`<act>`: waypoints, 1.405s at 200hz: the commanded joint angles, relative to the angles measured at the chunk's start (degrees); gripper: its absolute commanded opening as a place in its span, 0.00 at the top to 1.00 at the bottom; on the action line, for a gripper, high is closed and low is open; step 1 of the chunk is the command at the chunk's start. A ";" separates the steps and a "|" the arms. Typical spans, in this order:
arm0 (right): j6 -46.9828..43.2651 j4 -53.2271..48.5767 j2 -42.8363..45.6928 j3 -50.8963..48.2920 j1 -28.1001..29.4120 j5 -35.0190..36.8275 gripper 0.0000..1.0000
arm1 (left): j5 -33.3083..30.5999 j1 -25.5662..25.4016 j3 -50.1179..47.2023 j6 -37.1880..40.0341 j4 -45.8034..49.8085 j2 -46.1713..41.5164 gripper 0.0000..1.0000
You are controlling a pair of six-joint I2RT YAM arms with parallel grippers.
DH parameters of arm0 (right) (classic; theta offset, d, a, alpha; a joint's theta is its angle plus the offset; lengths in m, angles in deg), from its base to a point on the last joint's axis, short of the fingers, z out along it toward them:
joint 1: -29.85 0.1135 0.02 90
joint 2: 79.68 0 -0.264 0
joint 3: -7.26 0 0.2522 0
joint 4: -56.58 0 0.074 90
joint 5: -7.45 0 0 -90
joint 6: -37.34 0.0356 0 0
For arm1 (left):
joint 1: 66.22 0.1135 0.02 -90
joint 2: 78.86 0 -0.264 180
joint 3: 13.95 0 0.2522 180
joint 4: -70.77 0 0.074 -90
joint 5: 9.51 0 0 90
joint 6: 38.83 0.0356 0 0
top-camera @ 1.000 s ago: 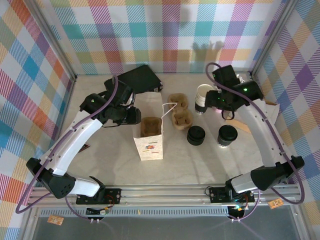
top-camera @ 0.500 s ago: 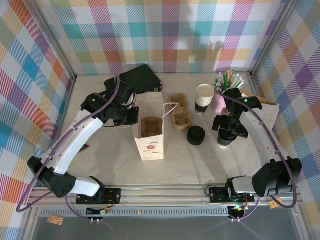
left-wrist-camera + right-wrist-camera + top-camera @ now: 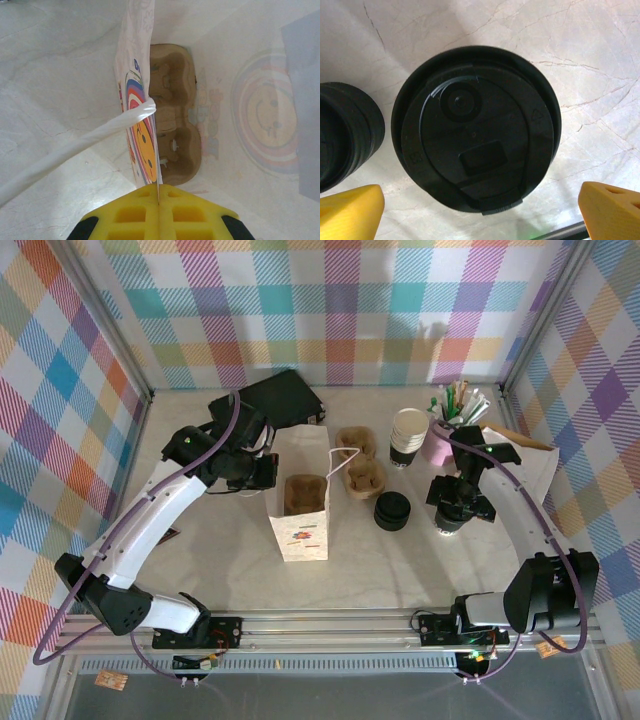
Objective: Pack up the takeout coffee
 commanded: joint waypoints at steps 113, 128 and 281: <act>1.47 3.92 -2.61 -3.01 -1.47 0.80 0.01 | 1.07 0.61 1.97 2.80 2.94 1.06 1.00; 1.44 4.36 -2.74 -3.46 -1.55 0.35 0.01 | 1.07 0.58 1.96 2.87 3.03 0.87 1.00; -1.11 6.83 -5.12 -2.54 -2.40 0.45 0.01 | 1.02 0.72 2.05 3.55 3.28 0.87 1.00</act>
